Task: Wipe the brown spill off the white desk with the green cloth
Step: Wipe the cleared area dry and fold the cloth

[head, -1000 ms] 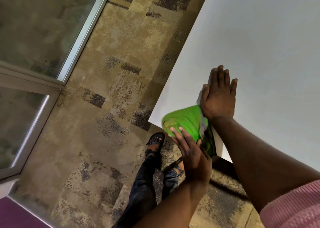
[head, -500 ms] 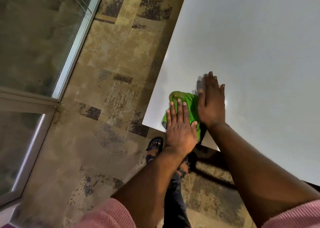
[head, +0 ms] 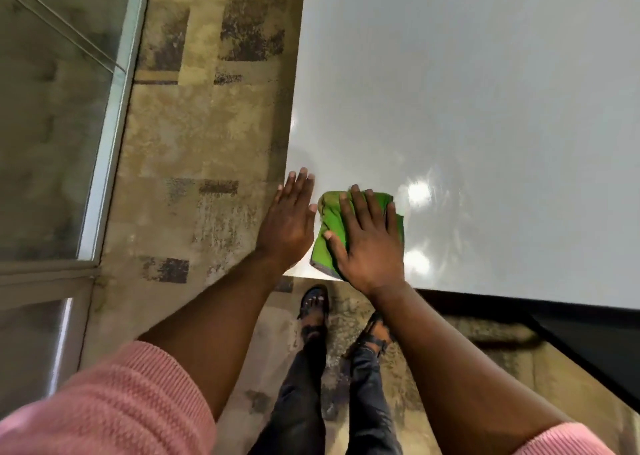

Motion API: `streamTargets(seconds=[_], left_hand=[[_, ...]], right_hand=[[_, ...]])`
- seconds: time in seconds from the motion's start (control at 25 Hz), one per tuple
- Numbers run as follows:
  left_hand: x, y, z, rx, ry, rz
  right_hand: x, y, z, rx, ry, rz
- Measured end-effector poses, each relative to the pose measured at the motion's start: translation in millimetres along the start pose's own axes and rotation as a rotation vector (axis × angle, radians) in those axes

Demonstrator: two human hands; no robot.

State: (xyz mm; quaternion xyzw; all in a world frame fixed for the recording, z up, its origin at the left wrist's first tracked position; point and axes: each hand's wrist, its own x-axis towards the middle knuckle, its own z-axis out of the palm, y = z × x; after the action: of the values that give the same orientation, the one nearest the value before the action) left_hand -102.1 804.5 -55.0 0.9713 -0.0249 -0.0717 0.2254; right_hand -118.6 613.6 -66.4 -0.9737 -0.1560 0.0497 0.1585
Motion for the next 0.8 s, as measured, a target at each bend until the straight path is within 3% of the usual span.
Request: streamTargets(seconds=[0.2, 0.32, 0.56, 0.8], left_hand=[[3, -9, 9, 0.041, 0.018, 0.065], [6, -9, 11, 0.086, 0.021, 0.066], [7, -22, 20, 0.123, 0.064, 0.099], [7, -25, 25, 0.144, 0.095, 0.11]], right_hand=[[-34, -12, 18, -0.052, 0.032, 0.028], [-50, -13, 21, -0.073, -0.018, -0.048], [-57, 20, 8, -0.205, -0.121, -0.295], [-71, 69, -9, -0.248, -0.107, -0.29]])
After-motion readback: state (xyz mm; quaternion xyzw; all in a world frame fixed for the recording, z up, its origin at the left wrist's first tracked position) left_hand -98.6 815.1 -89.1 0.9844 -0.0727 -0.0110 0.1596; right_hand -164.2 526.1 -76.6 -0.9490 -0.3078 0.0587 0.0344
